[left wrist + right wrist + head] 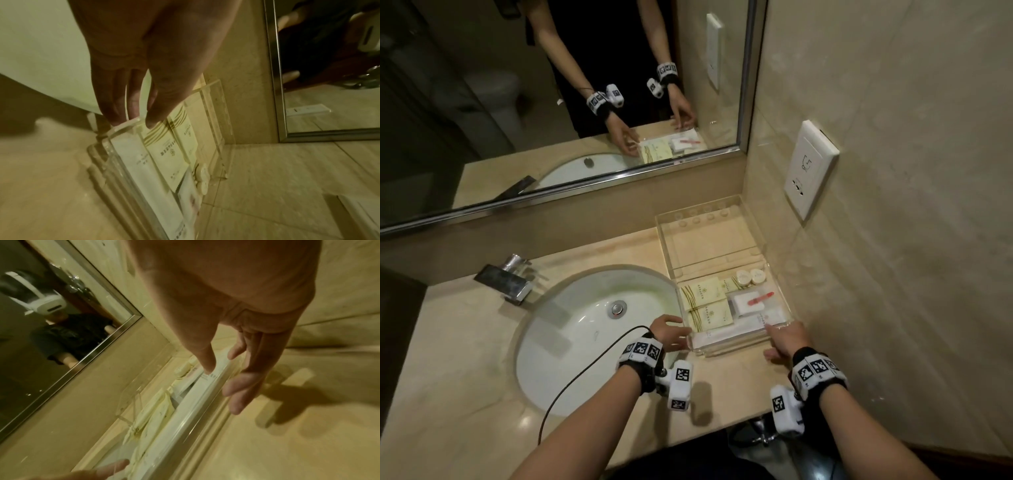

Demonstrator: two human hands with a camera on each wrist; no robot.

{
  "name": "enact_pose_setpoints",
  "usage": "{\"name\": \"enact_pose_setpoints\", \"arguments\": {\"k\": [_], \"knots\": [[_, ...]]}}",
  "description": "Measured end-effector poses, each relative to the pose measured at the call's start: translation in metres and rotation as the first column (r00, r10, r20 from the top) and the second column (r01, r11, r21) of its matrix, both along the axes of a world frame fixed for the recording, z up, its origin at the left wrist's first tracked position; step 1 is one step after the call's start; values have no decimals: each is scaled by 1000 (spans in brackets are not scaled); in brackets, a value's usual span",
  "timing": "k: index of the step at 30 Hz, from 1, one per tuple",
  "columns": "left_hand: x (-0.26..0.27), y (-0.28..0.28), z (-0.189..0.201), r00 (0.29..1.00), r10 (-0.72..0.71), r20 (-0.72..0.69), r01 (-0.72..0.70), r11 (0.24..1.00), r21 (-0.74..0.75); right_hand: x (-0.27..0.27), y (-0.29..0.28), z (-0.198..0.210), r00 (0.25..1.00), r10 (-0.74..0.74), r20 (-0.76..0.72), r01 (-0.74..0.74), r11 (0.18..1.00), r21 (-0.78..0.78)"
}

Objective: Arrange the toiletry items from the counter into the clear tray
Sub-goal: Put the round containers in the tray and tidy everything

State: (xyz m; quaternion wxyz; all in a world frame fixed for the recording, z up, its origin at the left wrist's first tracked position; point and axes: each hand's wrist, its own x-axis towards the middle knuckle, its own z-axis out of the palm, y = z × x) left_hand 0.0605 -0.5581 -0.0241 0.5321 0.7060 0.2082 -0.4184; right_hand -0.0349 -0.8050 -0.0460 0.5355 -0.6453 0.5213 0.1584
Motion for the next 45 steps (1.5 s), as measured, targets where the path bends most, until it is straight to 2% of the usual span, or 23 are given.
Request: {"name": "enact_pose_setpoints", "arguments": {"k": [5,7,10,15,20,27,35,45], "knots": [[-5,-6,-6,1000,17,18,-17,999,46,-1,0,-14,986,-154,55,143,976,163],[-8,-8,-5,999,4,36,-4,1000,12,-1,-1,-17,980,-187,73,173,971,164],[-11,-8,-4,994,-22,106,12,996,87,-3,1,-20,965,-245,95,226,958,176],[-10,-6,-8,1000,0,10,0,1000,26,-2,3,-21,959,-262,106,240,952,189],[-18,-10,-12,996,15,91,-17,1000,21,-2,6,-21,950,-289,120,274,953,128],[-14,-8,-4,987,49,152,-43,998,-43,4,7,-15,875,-452,174,405,879,251],[5,-13,-4,985,72,159,-67,997,-37,31,0,-1,891,-406,202,347,897,274],[24,-17,-7,982,89,167,-86,996,-29,57,-7,-7,917,-330,224,273,929,250]]}}
